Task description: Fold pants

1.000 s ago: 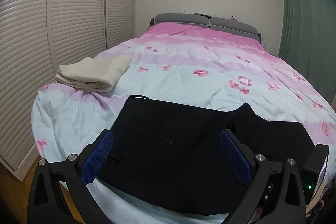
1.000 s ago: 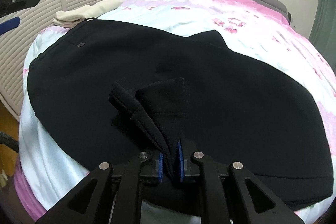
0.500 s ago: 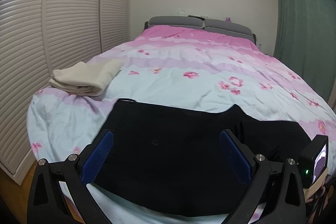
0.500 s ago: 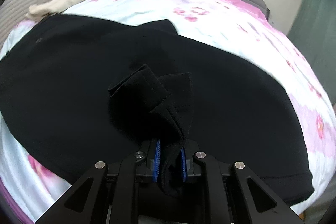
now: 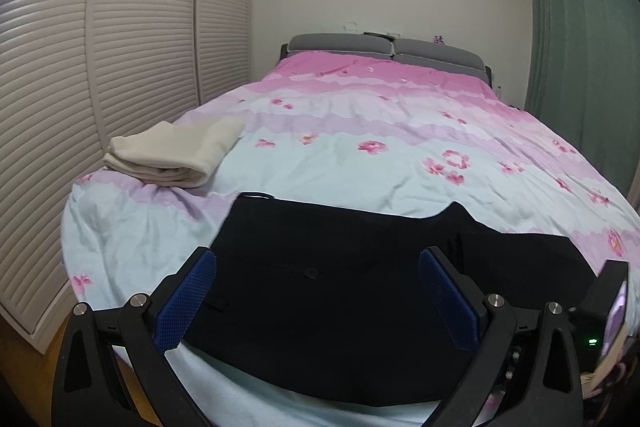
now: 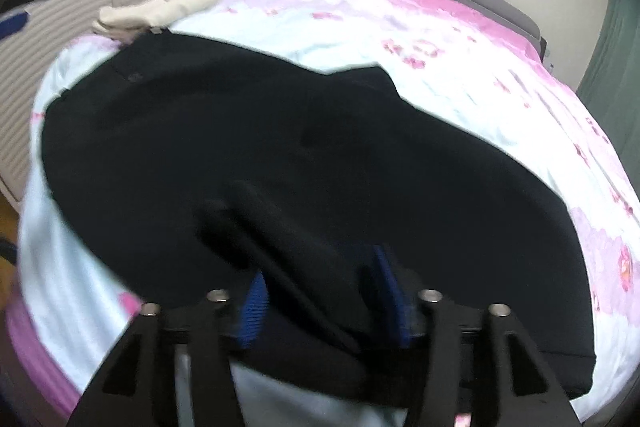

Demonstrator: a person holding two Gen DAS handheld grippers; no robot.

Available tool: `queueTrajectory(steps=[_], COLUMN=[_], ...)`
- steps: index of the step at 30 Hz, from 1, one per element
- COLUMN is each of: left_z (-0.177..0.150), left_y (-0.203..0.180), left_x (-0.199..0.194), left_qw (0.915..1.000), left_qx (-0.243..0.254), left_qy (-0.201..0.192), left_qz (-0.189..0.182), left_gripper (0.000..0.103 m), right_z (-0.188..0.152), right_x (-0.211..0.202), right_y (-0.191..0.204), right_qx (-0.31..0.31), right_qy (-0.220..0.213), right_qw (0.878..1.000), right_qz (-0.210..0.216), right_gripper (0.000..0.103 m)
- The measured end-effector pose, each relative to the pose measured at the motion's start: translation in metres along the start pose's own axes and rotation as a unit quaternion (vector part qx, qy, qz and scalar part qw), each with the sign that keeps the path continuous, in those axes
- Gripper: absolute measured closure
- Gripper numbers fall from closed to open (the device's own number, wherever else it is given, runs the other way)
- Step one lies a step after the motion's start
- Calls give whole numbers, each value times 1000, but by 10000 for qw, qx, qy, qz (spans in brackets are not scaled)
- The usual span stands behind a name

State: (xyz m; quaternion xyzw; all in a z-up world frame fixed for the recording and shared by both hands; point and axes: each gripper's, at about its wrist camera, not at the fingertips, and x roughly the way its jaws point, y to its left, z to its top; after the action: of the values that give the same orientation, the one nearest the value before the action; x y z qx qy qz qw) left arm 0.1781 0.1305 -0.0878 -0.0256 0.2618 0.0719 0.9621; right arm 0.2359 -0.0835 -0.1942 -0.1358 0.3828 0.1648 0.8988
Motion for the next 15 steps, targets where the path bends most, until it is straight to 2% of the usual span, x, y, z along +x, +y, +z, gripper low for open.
queueTrajectory(steps=[4,8,12,15], left_z=[4,1,-10,-23], left_y=[16,41,83,112], left_x=[-8,-13,-4,9], left_qw=[10000,9999,9983,9944], left_qx=[1,-92,-459,-883], left_qy=[-43,26,232,461], left_qz=[13,75,291,364], left_gripper=[0,0,0,0], right_z=[8,26,48,61], right_x=[-26,-45,-59,-64], right_y=[18,51,83,100], right_qx=[-127,-215,-242,-196], right_qy=[-376,-735,-1015,-1209], right_qw=[9991,9970,9944,9924], right_qz=[-150,-94,137,105], right_gripper=[41,41,41,41])
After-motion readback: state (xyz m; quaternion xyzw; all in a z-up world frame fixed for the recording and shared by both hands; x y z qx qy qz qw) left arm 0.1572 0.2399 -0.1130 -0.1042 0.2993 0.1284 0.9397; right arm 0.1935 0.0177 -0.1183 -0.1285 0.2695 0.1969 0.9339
